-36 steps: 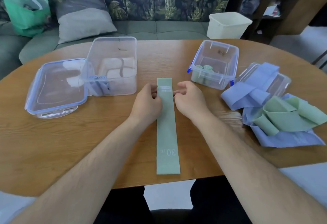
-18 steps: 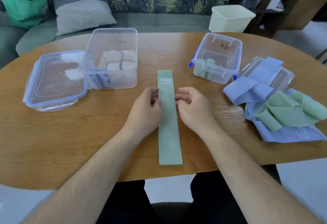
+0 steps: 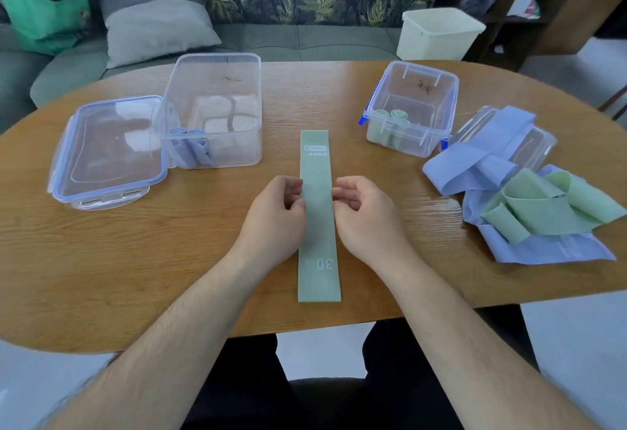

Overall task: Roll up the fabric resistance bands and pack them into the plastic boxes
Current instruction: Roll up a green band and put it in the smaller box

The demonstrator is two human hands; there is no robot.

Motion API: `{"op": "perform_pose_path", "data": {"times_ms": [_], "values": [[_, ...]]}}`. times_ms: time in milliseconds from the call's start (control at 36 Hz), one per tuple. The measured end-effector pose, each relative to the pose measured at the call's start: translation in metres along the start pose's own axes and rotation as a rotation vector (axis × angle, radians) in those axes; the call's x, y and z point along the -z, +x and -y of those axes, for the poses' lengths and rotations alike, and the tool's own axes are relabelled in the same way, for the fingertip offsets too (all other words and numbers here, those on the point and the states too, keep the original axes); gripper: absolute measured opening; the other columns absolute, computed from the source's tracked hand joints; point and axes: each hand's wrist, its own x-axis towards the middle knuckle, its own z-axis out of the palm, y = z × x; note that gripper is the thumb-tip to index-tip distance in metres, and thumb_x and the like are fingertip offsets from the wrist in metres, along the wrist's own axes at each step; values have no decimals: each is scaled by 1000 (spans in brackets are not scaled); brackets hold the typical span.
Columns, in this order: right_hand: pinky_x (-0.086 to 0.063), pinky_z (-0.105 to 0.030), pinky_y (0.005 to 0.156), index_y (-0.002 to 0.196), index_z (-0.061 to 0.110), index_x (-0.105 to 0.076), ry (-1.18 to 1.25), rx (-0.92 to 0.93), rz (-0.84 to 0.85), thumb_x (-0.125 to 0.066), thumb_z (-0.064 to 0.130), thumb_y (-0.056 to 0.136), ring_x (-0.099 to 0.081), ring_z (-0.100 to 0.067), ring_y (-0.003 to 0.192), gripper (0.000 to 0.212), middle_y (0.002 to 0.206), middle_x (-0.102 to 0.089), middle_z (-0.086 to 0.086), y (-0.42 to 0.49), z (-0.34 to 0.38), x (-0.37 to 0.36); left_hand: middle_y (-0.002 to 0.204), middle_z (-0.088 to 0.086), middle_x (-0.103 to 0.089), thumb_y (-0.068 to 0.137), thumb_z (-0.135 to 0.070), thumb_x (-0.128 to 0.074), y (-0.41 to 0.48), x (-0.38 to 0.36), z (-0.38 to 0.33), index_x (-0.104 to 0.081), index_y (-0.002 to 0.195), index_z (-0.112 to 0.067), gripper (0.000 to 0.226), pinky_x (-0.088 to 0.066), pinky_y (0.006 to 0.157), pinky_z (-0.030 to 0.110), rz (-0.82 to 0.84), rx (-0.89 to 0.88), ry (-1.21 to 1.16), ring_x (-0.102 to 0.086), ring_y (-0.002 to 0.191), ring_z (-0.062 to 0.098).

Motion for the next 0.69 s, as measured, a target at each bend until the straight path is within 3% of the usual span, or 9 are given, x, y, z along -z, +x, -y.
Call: {"op": "perform_pose_path", "data": {"times_ms": [83, 222, 333, 444, 556, 639, 694], "values": [[-43, -5, 81, 132, 23, -57, 22, 7, 40, -56, 10, 96, -59, 4, 107, 38, 114, -61, 20, -6, 2, 0, 123, -8, -63, 100, -14, -55, -5, 3, -2, -56, 136, -16, 36, -40, 89, 15, 20, 14, -17, -57, 114, 5], [-41, -5, 74, 129, 25, -57, 56, -25, -7, -53, 11, 98, -58, 2, 106, 34, 114, -60, 16, -22, 3, 4, 105, -23, -58, 101, -14, -54, -26, 8, -2, -56, 125, -24, 27, -38, 70, 1, 11, 31, -24, -56, 97, -7], [-43, -6, 78, 115, 37, -50, 66, -6, 69, -56, 12, 98, -59, 4, 108, 31, 105, -56, 28, -41, -2, 5, 107, -25, -57, 99, -13, -56, -49, 7, 6, -52, 126, -25, 30, -39, 73, 1, 24, 14, -33, -56, 100, -8], [-46, -5, 87, 122, 31, -54, 67, 20, 123, -60, 8, 97, -59, 4, 112, 35, 113, -59, 25, -51, -10, 6, 111, -22, -58, 98, -8, -59, -60, 5, 11, -54, 126, -19, 30, -37, 75, -5, 60, 8, -60, -56, 99, -13], [-47, -22, 104, 138, 18, -55, 31, 45, 163, -62, 8, 95, -57, 0, 119, 45, 131, -61, 11, -48, -10, 8, 125, -10, -61, 97, -10, -61, -60, 6, 5, -53, 137, -14, 41, -41, 89, 4, 75, 7, -78, -58, 117, 4], [-47, -21, 103, 136, 18, -56, 54, 40, 144, -62, 5, 95, -59, -1, 116, 43, 130, -62, 10, -43, -10, 9, 123, -14, -59, 97, -11, -62, -59, 8, 4, -52, 137, -17, 41, -42, 97, 17, 72, 16, -97, -57, 116, 5], [-47, -21, 101, 133, 20, -57, 79, 31, 120, -62, 5, 94, -61, -1, 113, 42, 127, -63, 11, -43, -14, 9, 121, -18, -57, 98, -13, -62, -60, 11, 6, -51, 136, -21, 41, -41, 95, 17, 66, 19, -86, -56, 115, 2]]}}
